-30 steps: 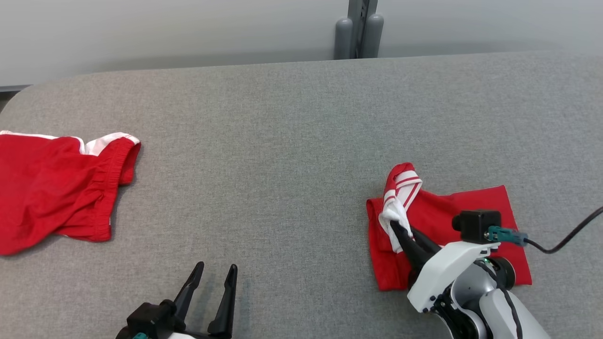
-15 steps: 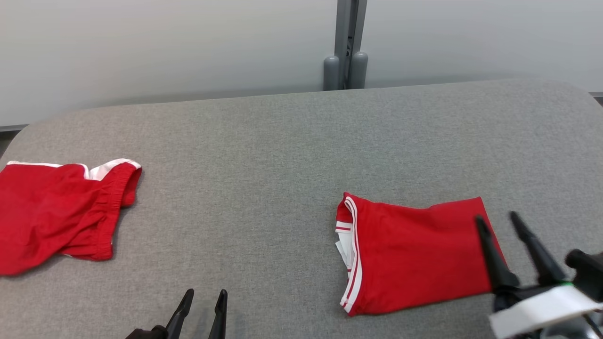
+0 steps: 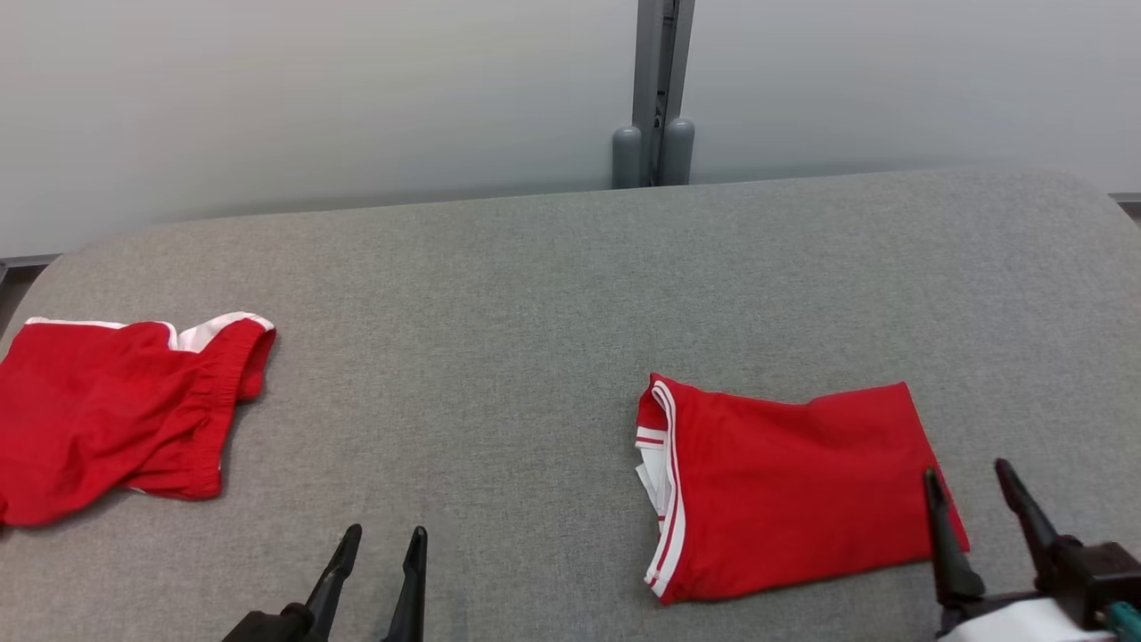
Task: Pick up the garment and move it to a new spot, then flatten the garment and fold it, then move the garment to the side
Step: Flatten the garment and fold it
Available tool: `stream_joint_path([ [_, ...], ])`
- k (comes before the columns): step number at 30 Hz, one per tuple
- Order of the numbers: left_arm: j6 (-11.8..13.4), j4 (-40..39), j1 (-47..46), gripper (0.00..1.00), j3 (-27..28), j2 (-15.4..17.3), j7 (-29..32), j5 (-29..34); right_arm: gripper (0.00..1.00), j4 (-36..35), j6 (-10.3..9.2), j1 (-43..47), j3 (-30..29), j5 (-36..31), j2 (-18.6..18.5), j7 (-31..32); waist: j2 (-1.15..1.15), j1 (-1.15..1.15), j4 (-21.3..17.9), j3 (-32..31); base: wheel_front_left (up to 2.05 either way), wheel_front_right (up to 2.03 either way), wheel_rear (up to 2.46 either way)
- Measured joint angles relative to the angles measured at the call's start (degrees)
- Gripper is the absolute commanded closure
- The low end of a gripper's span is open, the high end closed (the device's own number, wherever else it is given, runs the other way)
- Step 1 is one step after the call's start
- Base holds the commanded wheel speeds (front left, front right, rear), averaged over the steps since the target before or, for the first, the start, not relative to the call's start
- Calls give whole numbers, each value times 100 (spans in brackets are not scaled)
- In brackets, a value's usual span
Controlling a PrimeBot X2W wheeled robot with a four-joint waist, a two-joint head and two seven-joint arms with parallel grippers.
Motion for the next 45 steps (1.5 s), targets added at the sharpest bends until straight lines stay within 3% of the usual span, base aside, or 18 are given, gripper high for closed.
stream_joint_path([
  [2, 27, -70, 1, 0, 14, 0, 0, 8, 89, 305, 0, -191, 99, -163, 80, -41, 0, 0, 26, 11, 0, 0, 0],
  [3, 27, -88, 0, 0, 8, 2, 0, 14, 100, 491, 0, -322, 188, -244, 136, -52, 0, 0, 42, 36, 0, 0, 0],
  [12, -52, -193, -384, 0, -116, 1, 0, 114, 100, 2229, 1, -1883, 709, -624, 449, -64, 0, 0, 311, 624, 0, 0, 0],
  [21, -97, -90, -527, 0, -164, 1, 0, 91, 100, 3190, 1, -2787, 2006, 27, 461, -65, 0, 0, 704, 934, 0, 0, 0],
  [28, -62, -57, -523, 0, -200, 0, 0, 7, 100, 3648, 1, -3009, 3053, 412, 461, -65, 0, 0, 767, 826, 0, 0, 0],
  [32, -10, -87, -462, 0, -109, -1, 0, -58, 100, 3602, 2, -2984, 3379, 492, 468, -64, 0, 0, 716, 685, 0, 0, 0],
  [37, 105, -337, -236, 0, 126, -4, 0, -65, 100, 2428, 1, -2515, 2867, 214, 471, -65, 0, 0, 570, 419, 0, 0, 0],
  [38, 136, -398, -185, 0, 207, 0, 0, -64, 97, 2113, 2, -2335, 2666, 69, 476, -64, 0, 0, 531, 357, 0, 0, 0],
  [39, 162, -471, -121, 0, 303, -2, 0, -60, 61, 1779, 1, -2141, 2447, -105, 472, -64, 0, 0, 486, 290, 0, 0, 0],
  [41, 213, -605, 31, 0, 481, -1, 0, -24, 0, 1089, 2, -1729, 2039, -405, 446, -65, 0, 0, 376, 165, 0, 0, 0],
  [45, 266, -854, 232, 0, 748, 1, 0, 177, 0, -208, 1, -916, 1250, -702, 149, -66, 0, 0, 120, -56, 0, 0, 0],
])
